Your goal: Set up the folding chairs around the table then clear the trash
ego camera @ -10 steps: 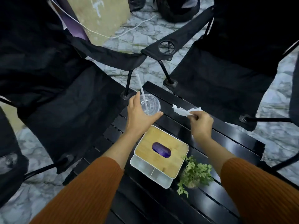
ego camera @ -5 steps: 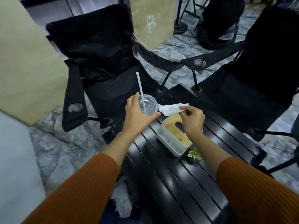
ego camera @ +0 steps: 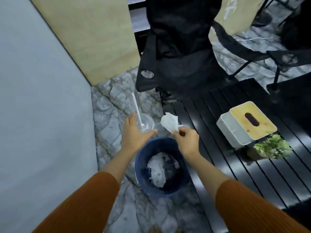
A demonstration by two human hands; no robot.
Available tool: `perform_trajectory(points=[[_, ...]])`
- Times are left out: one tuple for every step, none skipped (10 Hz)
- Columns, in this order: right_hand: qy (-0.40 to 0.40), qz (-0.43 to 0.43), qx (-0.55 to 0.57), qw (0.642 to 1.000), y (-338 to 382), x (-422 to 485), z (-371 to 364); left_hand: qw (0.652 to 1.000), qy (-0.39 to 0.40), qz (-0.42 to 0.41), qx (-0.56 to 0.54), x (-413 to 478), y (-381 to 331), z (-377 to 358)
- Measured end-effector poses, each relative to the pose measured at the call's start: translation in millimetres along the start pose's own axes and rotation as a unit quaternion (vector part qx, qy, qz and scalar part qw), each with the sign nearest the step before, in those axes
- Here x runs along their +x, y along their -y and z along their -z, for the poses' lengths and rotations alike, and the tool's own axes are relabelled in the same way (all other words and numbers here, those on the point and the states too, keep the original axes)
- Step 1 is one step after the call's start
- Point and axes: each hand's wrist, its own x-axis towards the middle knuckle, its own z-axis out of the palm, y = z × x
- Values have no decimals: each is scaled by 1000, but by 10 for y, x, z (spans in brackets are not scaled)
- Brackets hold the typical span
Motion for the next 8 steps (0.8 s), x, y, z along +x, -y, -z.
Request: perform_trajectory(points=[[17,-52,-20,998,-272,-157,-336,999,12,37,17,-171,415,-110],[32,-99,-47,993,-527,-272,-519,997,25,77,-3,-320,696,-319],[53,-135,-54,988,-760,-309,-600,995,30,96,-11,-441,878,-549],[69,-159,-47,984,-878,-304,-606,993,35,110,-5,-510,964,-724],[81,-162,-42,982,-937,-254,-628,986,64,153,-19,-522,1027,-854],[86,-154,-48,983,-954,-251,-680,969,121,213,-35,-568,1045,-936],[103,-152,-52,982,-885,-165,-740,963,122,235,-52,-545,1066,-927],[110,-158,-52,980,-812,-314,-794,952,126,264,-88,-772,1119,-957]])
